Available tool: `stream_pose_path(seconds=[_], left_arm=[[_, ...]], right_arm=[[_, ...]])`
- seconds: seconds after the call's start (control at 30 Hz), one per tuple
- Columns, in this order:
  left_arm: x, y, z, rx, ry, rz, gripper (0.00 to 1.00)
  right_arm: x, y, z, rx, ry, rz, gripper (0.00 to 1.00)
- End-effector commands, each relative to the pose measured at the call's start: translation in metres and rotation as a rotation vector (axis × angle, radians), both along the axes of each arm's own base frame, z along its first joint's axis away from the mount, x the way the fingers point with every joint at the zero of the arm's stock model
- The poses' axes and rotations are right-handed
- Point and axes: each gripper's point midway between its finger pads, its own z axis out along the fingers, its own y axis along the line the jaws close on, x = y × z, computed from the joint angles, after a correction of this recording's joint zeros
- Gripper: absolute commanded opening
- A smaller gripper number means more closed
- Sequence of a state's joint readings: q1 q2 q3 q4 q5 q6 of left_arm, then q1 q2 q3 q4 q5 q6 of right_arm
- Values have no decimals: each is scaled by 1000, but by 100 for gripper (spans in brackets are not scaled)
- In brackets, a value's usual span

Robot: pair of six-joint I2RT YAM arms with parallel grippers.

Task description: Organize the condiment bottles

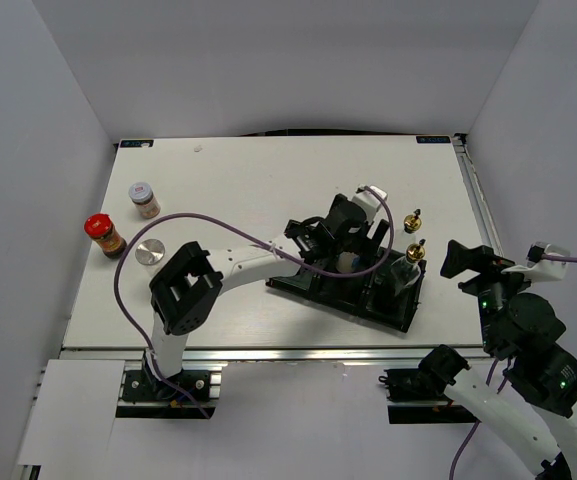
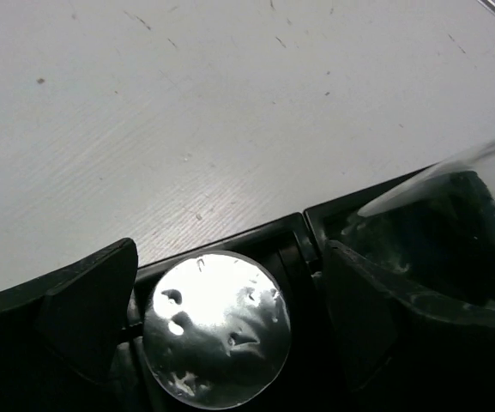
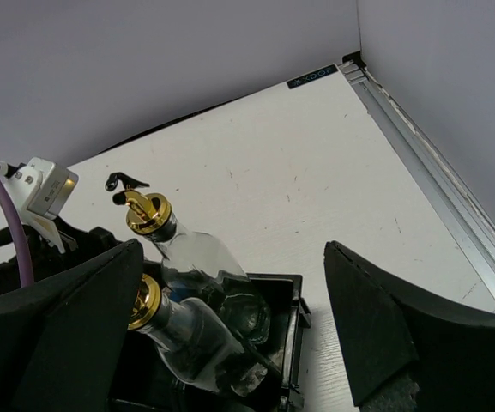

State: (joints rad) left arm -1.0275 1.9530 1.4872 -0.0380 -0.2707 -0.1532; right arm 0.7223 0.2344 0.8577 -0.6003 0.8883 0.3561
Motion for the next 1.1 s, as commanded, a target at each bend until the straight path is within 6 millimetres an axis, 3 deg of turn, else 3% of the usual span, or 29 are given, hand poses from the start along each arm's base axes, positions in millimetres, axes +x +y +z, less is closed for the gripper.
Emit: stream_pose_path(seconds=[0.0,0.23,0.33,0.47,0.5,0.6,0.7,0.73,0.8,0.83,0.87,0.97,1.03,1.07], left_arm=[[13,3,46,-77,-73,59,98],[6,14,70,-96,-82,62,98],[6,31,93,-110,-122,105,98],[2,68,122,-110,-177,186,98],[0,80,140,-126,-203,208,98],[1,116,158,-117,-241,330,98],[9,162,157,-87,-217,521,98],[18,193,156,-68,-204,606,98],[27,227,139,-107,-138,711,98],[30,248,140,-134,-118,757,98],[37,285,128,-113,-88,856,98],[19,357,118,-63,-102,1096,98],[5,382,111,-66,-114,1182,98],[-3,402,119,-93,-131,1229,98]], right_arm=[[2,-3,6,1,-22,-19,89],[0,-7,5,-9,-16,-33,89],[-2,-12,6,-3,-20,-53,89],[-1,-9,3,-23,10,-49,89],[0,-10,3,-28,17,-59,89],[2,-13,-6,-55,75,-100,89],[4,-12,-10,-59,112,-123,89],[5,-11,-10,-53,117,-129,89],[5,-11,-10,-56,123,-136,89],[6,-11,-10,-56,123,-138,89],[7,-10,-9,-55,121,-136,89],[9,-7,-11,-71,124,-124,89],[11,-6,-14,-90,137,-129,89],[12,-5,-15,-97,143,-129,89]])
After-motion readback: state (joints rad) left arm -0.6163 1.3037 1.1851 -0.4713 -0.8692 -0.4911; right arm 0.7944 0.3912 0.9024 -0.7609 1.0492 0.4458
